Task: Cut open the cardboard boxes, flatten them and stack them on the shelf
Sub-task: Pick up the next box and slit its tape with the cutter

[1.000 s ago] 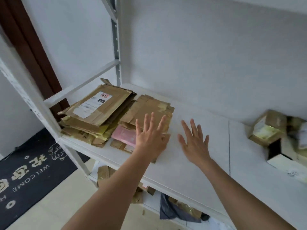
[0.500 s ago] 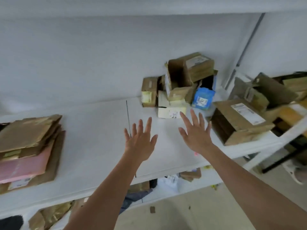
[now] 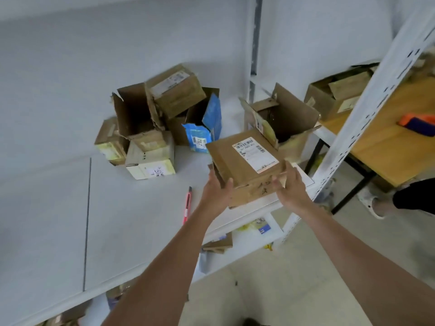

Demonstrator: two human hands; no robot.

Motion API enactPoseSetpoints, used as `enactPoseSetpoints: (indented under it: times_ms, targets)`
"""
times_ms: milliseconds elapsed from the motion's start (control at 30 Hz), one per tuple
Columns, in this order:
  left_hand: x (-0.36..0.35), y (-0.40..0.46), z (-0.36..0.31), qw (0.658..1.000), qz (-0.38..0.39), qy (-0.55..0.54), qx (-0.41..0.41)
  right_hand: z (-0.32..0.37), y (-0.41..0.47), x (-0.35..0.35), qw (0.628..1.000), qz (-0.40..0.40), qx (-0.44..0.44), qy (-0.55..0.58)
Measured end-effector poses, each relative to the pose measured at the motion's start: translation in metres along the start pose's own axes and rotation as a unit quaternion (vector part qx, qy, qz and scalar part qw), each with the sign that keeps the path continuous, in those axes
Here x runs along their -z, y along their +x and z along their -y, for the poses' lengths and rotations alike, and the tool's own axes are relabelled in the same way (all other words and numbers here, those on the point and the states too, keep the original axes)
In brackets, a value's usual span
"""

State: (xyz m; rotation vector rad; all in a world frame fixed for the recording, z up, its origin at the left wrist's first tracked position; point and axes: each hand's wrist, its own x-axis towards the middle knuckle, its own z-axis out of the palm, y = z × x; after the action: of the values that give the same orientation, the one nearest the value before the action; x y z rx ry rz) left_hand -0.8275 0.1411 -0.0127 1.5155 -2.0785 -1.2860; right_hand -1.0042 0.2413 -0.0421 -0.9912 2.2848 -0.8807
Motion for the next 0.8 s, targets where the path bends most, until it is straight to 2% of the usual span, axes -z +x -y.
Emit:
enactPoseSetpoints:
  times_ms: [133, 233, 300, 433, 567, 667, 733, 800]
  targets:
    - [-0.016, 0.014, -0.012, 0.976, -0.050, -0.181, 0.115, -0.012, 0.008, 0.006, 0.985, 0.013, -0.040, 0.166]
    - [-0.019, 0.018, -0.007, 0.962, -0.097, -0.219, 0.132, -0.017, 0.008, 0.004, 0.984, -0.016, -0.034, 0.175]
    - [-0.015, 0.018, -0.005, 0.954, -0.096, -0.246, 0.140, -0.018, 0.008, 0.002, 0.982, -0.015, -0.032, 0.187]
    - [0.005, 0.010, 0.002, 0.936, -0.116, -0.298, 0.149, -0.016, 0.001, 0.006, 0.951, -0.001, -0.080, 0.298]
    - [0.031, -0.013, 0.015, 0.883, -0.106, -0.432, 0.149, -0.005, -0.001, 0.003, 0.944, 0.078, -0.132, 0.292]
    - [0.053, -0.030, 0.031, 0.857, -0.097, -0.491, 0.127, 0.025, -0.009, -0.006, 0.895, 0.183, -0.128, 0.386]
    - [0.069, -0.040, 0.046, 0.865, -0.108, -0.473, 0.123, 0.048, -0.010, -0.013, 0.854, 0.244, -0.081, 0.453]
    - [0.085, -0.052, 0.068, 0.903, -0.135, -0.381, 0.146, 0.072, -0.013, -0.023, 0.856, 0.269, -0.030, 0.441]
